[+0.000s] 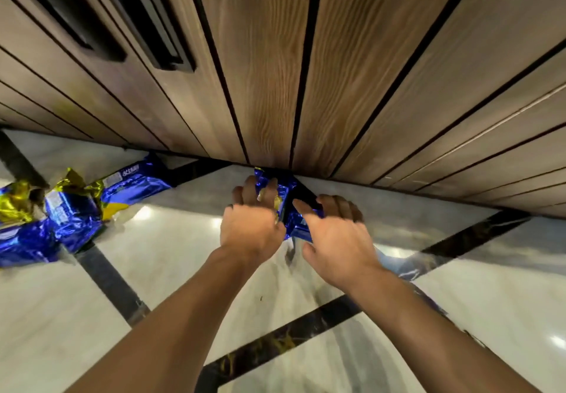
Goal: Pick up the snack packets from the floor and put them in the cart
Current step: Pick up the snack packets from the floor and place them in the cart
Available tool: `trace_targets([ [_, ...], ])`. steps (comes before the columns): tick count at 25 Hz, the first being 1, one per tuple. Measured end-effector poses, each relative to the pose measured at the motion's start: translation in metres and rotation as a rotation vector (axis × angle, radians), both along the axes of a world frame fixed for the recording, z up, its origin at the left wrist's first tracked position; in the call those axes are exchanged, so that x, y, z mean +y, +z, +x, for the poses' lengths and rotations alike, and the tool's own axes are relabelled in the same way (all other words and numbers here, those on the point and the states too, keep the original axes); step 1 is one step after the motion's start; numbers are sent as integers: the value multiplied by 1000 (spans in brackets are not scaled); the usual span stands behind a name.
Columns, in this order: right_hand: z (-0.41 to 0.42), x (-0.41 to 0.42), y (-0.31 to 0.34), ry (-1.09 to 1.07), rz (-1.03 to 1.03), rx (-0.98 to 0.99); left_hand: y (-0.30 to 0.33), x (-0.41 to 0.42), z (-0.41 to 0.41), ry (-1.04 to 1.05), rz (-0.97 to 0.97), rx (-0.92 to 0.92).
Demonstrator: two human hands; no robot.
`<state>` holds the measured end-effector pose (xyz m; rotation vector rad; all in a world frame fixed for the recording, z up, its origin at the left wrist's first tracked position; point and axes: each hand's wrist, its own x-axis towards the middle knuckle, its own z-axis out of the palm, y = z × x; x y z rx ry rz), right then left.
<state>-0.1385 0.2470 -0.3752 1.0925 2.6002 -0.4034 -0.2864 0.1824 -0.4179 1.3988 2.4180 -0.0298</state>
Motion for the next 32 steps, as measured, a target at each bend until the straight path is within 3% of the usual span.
trace_targets([
  [6, 2, 12, -57, 29, -57, -20, -41, 9, 5, 159, 59, -186],
  [12, 4, 8, -84, -4, 90, 70, -40, 9, 15, 175, 131, -184],
  [19, 20, 15, -49, -135, -81, 100, 0, -8, 27, 351, 22, -132],
  [22, 15, 10, -30, -149, -158, 160, 20, -22, 17, 386, 63, -72],
  [28, -22, -6, -9, -121, -156, 266, 32, -53, -24, 402, 135, -32],
  [32, -51, -23, 8, -89, -98, 256, 35, -71, -40, 446, 149, -116],
])
